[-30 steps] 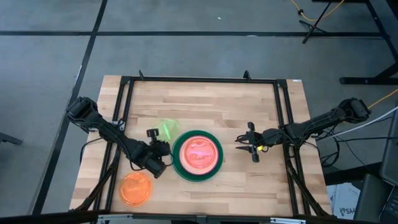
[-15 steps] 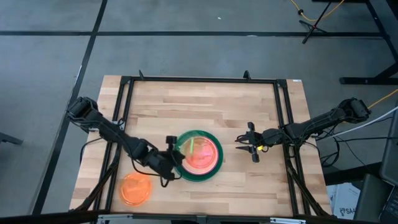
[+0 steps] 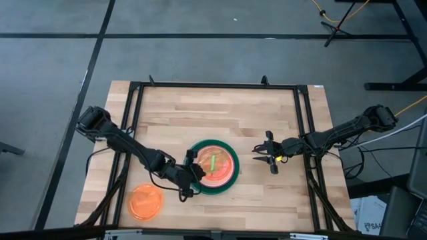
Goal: Stack plastic plates
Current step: Stack the light green plate on top of the light pink plate, then stack the light orange plate on top of the light green plate
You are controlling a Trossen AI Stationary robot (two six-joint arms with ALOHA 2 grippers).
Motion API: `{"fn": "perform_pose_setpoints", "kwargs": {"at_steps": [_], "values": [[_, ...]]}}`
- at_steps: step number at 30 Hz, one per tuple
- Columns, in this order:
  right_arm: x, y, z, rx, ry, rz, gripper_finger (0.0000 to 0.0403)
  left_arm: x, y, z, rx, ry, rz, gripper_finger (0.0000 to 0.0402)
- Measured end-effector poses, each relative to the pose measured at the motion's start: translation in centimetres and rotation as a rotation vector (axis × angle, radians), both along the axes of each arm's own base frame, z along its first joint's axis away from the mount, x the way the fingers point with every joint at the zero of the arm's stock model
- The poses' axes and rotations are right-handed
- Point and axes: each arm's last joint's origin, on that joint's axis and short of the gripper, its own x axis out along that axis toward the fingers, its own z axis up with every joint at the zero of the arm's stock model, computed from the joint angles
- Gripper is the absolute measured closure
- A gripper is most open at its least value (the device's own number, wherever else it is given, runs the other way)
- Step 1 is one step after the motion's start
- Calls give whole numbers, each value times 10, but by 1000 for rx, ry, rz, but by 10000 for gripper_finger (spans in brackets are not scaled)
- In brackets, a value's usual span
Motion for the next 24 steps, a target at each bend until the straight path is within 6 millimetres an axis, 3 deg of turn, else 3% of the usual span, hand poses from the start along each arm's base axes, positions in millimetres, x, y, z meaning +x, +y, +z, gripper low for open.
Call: {"fn": "perform_pose_setpoints", "kwargs": {"at_steps": [15,24], "values": [[0,0,0,0,0,0,262,5,4,-1,-13,-19,27,391],[0,0,0,0,1,0,262,5,3,-2,-53,-12,30,331]]}}
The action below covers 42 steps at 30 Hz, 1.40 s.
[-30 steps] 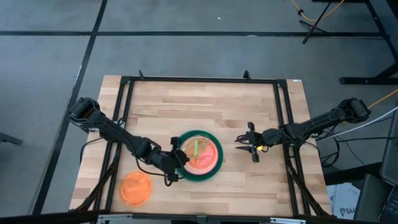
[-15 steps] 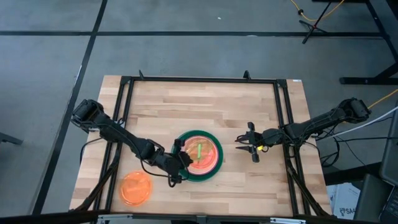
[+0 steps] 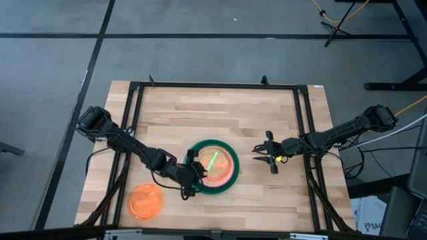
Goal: Stack plastic plates
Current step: Stack the light orange plate on top of the light green plate
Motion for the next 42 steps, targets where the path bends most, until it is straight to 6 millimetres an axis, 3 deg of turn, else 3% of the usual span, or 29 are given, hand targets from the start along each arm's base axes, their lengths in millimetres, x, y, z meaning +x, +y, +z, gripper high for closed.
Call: {"fn": "perform_pose_setpoints", "kwargs": {"at_steps": [5,11,22,32,37,42], "values": [[0,0,0,0,-1,0,262,-5,-1,6,-105,33,-37,307],[0,0,0,0,-1,0,262,-22,3,17,-270,143,-17,306],[0,0,1,11,-8,-4,262,-53,6,12,-531,540,85,307],[0,0,1,5,-8,-1,262,-93,5,-8,-375,810,211,307],[0,0,1,2,-8,0,262,-116,10,-10,-409,805,270,307],[0,0,1,4,-7,2,262,-142,23,6,-465,563,349,308]]}}
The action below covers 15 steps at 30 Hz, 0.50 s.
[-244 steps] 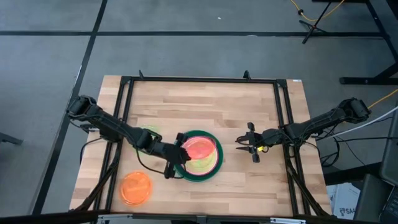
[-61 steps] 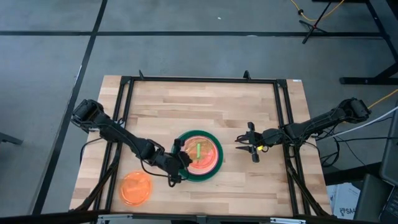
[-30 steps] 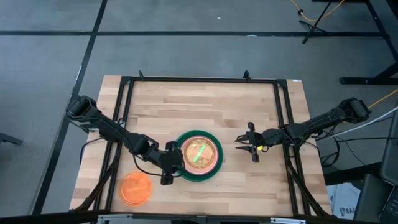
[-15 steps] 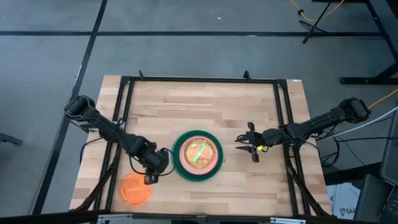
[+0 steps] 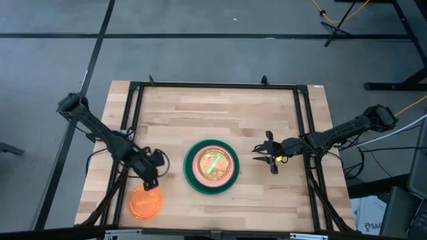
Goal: Stack plastic plates
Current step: Stack the light orange plate on top of the light green plate
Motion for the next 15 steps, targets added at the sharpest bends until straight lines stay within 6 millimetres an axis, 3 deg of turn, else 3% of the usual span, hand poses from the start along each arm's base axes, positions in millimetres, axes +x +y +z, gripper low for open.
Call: {"fn": "perform_pose_setpoints", "kwargs": {"at_steps": [6,15], "values": [[0,0,0,0,0,0,262,-20,8,1,-65,-188,199,308],[0,0,0,0,-1,1,262,-13,9,-34,-253,-156,308,281]]}}
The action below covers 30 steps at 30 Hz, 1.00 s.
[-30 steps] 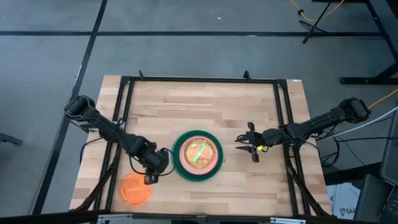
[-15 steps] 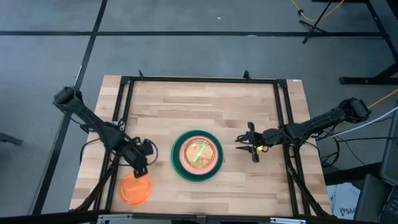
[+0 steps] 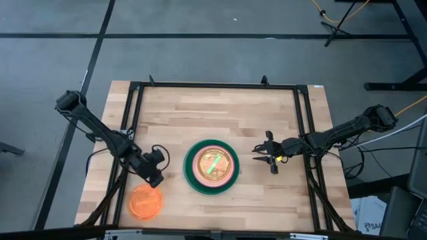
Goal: Stack plastic plates
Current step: Stack the light orange plate on top of the light green plate
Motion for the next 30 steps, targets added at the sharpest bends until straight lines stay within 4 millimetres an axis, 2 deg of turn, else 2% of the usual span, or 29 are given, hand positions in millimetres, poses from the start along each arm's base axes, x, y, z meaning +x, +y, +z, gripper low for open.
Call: {"fn": "perform_pose_setpoints", "kwargs": {"at_steps": [4,11,18,22,30], "values": [[0,0,0,-33,-4,16,262,-5,1,-16,-72,91,-42,267],[0,0,1,-52,-12,24,262,-19,0,-31,-128,208,-143,265],[2,0,-1,-72,-7,21,262,-26,-6,-33,-119,213,-184,265],[4,1,-5,-73,4,19,262,-34,-6,-36,-54,258,-205,265],[7,2,-11,-83,35,21,262,-38,-13,-35,-45,213,-223,265]]}}
